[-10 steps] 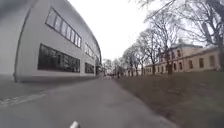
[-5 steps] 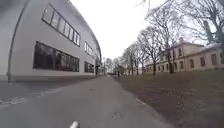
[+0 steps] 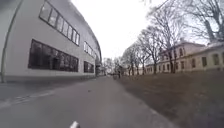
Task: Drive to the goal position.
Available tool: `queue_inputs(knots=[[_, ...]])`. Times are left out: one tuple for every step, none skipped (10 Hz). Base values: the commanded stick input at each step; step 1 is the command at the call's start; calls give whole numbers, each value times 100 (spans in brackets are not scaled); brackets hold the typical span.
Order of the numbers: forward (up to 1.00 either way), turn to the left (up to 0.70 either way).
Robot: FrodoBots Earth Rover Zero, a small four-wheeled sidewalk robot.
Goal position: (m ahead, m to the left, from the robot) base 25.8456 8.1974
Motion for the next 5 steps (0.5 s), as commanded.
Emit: queue_inputs(knots=[[100, 0], [100, 0], [100, 0], [100, 0], [100, 0]])
